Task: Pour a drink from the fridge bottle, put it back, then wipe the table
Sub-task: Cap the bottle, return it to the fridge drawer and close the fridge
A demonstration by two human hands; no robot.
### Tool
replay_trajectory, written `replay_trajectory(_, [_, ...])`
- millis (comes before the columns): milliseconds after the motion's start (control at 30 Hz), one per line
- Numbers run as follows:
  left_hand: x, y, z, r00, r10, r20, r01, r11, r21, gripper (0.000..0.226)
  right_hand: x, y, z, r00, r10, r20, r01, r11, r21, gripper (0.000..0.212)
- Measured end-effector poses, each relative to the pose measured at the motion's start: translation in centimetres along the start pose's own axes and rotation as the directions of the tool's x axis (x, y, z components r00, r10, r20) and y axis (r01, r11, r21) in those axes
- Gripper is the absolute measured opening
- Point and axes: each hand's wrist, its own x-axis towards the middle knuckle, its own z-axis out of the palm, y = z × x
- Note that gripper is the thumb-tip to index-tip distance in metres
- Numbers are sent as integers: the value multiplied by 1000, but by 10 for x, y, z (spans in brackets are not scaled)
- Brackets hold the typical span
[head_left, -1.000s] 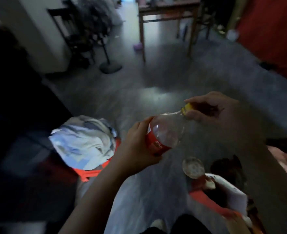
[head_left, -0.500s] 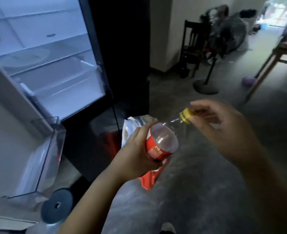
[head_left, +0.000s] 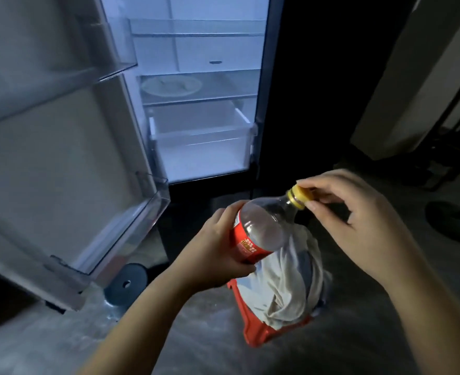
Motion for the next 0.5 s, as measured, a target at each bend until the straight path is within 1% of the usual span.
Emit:
replay_trajectory(133, [17,-12,-23,996,-67,-65,69,997,41,99,45,7,21,1000,-19,-14,20,996,91,25])
replay_trajectory(233, [35,-27,-39,991,-103,-83,108,992,63,106,77,12,39,999,-11,-53,16,995,99,22])
replay_trajectory(367, [67,-52,-57,990,-105,-94,111,992,59,110,119,17,60,996,40,-85,-31,994,105,25])
replay_trajectory(500, [99,-76,-72,993,-89,-81,90,996,9,109,158,26,75,992,32,-119,-24,997,75,35])
